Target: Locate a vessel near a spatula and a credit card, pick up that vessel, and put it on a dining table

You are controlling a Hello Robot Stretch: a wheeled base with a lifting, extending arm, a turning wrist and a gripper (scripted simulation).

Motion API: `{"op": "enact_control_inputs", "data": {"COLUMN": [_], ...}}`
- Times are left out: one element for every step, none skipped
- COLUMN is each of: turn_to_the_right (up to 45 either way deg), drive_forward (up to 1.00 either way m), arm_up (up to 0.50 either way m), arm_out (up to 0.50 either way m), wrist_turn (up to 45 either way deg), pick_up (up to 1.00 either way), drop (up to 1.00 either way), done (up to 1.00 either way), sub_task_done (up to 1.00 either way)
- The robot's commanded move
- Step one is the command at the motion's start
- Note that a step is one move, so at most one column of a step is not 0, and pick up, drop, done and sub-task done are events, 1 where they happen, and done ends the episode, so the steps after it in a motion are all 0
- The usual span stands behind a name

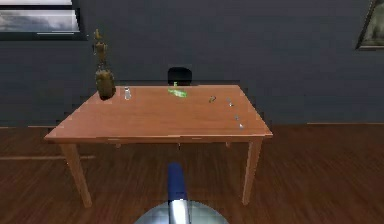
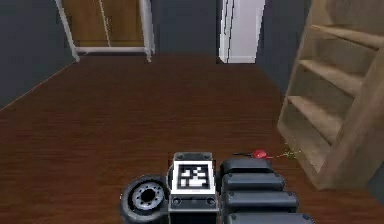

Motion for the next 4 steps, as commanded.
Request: {"op": "enact_control_inputs", "data": {"turn_to_the_right": [-24.0, 0.0, 45.0, 6.0], "drive_forward": [0.0, 0.55, 0.0, 0.0], "arm_up": [0.0, 0.0, 0.0, 0.0], "arm_out": [0.0, 0.0, 0.0, 0.0], "wrist_turn": [0.0, 0.0, 0.0, 0.0], "pick_up": [0.0, 0.0, 0.0, 0.0], "drop": [0.0, 0.0, 0.0, 0.0], "done": [0.0, 0.0, 0.0, 0.0], "sub_task_done": [0.0, 0.0, 0.0, 0.0]}}
